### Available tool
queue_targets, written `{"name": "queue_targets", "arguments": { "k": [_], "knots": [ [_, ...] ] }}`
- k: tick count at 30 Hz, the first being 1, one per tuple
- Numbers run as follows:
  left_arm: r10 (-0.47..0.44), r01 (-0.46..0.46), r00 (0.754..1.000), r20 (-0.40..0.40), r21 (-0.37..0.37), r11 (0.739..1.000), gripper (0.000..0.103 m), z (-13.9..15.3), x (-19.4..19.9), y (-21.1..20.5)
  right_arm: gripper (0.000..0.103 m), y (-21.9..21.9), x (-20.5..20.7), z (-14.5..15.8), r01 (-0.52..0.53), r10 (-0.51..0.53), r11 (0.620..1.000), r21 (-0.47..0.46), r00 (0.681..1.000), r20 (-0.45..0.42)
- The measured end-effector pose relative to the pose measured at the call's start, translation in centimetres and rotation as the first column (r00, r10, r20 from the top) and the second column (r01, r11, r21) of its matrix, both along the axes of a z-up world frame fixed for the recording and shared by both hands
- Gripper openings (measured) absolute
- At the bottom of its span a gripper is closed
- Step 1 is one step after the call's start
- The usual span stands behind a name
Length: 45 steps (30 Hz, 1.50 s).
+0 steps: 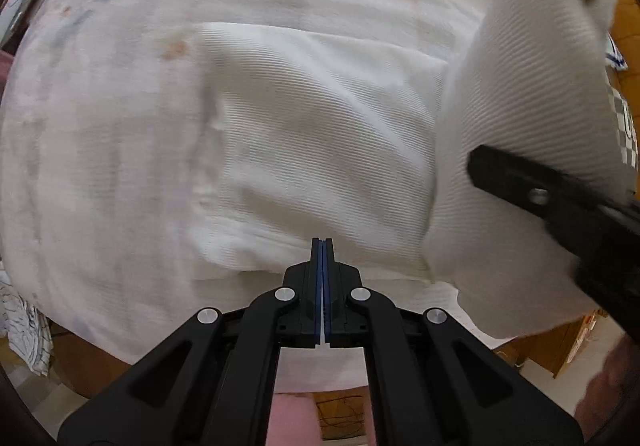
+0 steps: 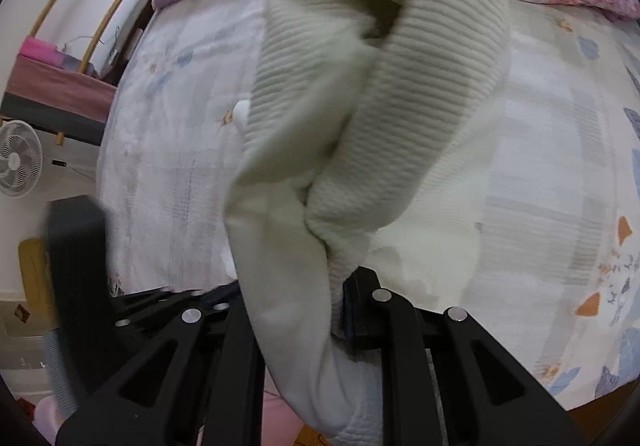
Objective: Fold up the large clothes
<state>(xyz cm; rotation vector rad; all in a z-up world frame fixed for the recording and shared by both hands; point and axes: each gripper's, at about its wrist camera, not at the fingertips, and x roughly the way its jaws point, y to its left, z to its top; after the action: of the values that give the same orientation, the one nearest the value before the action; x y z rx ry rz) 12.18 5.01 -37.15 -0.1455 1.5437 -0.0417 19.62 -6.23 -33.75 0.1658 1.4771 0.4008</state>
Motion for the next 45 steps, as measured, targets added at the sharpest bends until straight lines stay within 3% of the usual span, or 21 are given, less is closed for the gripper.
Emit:
{"name": "queue_targets", "arguments": {
  "k": [9, 13, 15, 18, 20, 22, 24, 26, 30, 31, 33, 35, 36, 38, 39, 40, 41, 45],
  "knots": [
    [0.111, -0.11, 0.992, -0.053, 0.019, 0.994, 0.002, -0.8, -0.8, 11.7, 0.014, 7.8, 2.3, -6.5, -0.01, 0.003, 0.998, -0.068, 0.995, -0.097],
    [0.149, -0.147, 0.985, -0.09, 0.028, 0.989, 0.002, -1.9, -1.5, 14.9, 0.014, 10.7, 2.8, -9.8, -0.009, -0.006, 0.994, -0.109, 0.99, -0.142],
    [0.158, -0.155, 0.981, -0.11, 0.036, 0.987, 0.002, -2.4, -1.8, 16.0, 0.029, 12.2, 3.3, -10.8, -0.01, -0.01, 0.992, -0.127, 0.988, -0.154],
    [0.168, -0.164, 0.978, -0.12, 0.043, 0.986, 0.002, -2.6, -2.0, 17.0, 0.053, 12.5, 4.0, -10.5, 0.031, -0.024, 0.999, 0.032, 0.98, -0.196],
    [0.174, -0.17, 0.977, -0.125, 0.041, 0.985, 0.001, -2.3, -2.1, 17.5, 0.059, 12.1, 4.4, -10.1, 0.025, -0.01, 0.997, 0.069, 0.979, -0.205],
    [0.177, -0.177, 0.977, -0.119, 0.017, 0.984, 0.004, -1.6, -2.0, 17.7, 0.066, 9.7, 4.7, -9.7, 0.134, -0.074, 0.97, 0.205, 0.959, -0.274],
    [0.16, -0.161, 0.982, -0.105, -0.008, 0.987, 0.012, -0.7, -1.6, 17.2, 0.068, 7.6, 4.8, -8.9, 0.198, -0.11, 0.942, 0.271, 0.946, -0.306],
    [0.137, -0.144, 0.986, -0.093, -0.062, 0.988, 0.041, 0.0, -1.0, 16.2, 0.069, 5.8, 4.8, -7.4, 0.201, -0.127, 0.942, 0.269, 0.955, -0.268],
    [0.107, -0.118, 0.991, -0.077, -0.166, 0.979, 0.047, 0.5, 0.6, 13.5, 0.075, 1.6, 4.4, -4.5, 0.257, -0.21, 0.939, 0.228, 0.955, -0.211],
    [0.105, -0.12, 0.991, -0.08, -0.216, 0.969, 0.058, 0.6, 0.9, 12.7, 0.075, 0.7, 4.2, -4.1, 0.263, -0.222, 0.941, 0.213, 0.955, -0.198],
    [0.097, -0.123, 0.99, -0.104, -0.286, 0.95, 0.065, -0.7, 1.6, 11.3, 0.076, -1.4, 3.6, -3.5, 0.285, -0.253, 0.942, 0.178, 0.95, -0.184],
    [0.079, -0.108, 0.989, -0.128, -0.243, 0.964, 0.082, -1.9, 2.1, 9.6, 0.076, -3.0, 3.0, -3.8, 0.315, -0.282, 0.935, 0.161, 0.938, -0.202],
    [0.076, -0.106, 0.986, -0.15, -0.202, 0.974, 0.082, -2.7, 2.3, 9.1, 0.076, -3.4, 2.7, -4.3, 0.332, -0.298, 0.931, 0.152, 0.931, -0.211],
    [0.096, -0.134, 0.973, -0.209, -0.175, 0.975, 0.078, -4.3, 2.3, 8.8, 0.076, -4.9, 1.7, -5.0, 0.364, -0.326, 0.92, 0.143, 0.916, -0.235],
    [0.112, -0.153, 0.968, -0.222, -0.177, 0.972, 0.062, -4.6, 2.3, 8.9, 0.076, -5.6, 1.2, -5.2, 0.374, -0.333, 0.916, 0.143, 0.91, -0.247],
    [0.132, -0.177, 0.965, -0.226, -0.187, 0.966, 0.005, -4.6, 2.1, 9.0, 0.076, -6.3, 0.8, -5.5, 0.382, -0.34, 0.914, 0.138, 0.905, -0.256],
    [0.141, -0.197, 0.965, -0.221, -0.255, 0.947, 0.006, -4.1, 1.9, 9.1, 0.076, -6.5, 0.5, -5.7, 0.387, -0.344, 0.913, 0.131, 0.901, -0.263],
    [0.063, -0.078, 0.994, -0.095, -0.169, 0.982, 0.006, 0.0, 1.6, 8.9, 0.076, -7.7, -0.5, -6.0, 0.415, -0.365, 0.901, 0.125, 0.882, -0.298]
  ]
}}
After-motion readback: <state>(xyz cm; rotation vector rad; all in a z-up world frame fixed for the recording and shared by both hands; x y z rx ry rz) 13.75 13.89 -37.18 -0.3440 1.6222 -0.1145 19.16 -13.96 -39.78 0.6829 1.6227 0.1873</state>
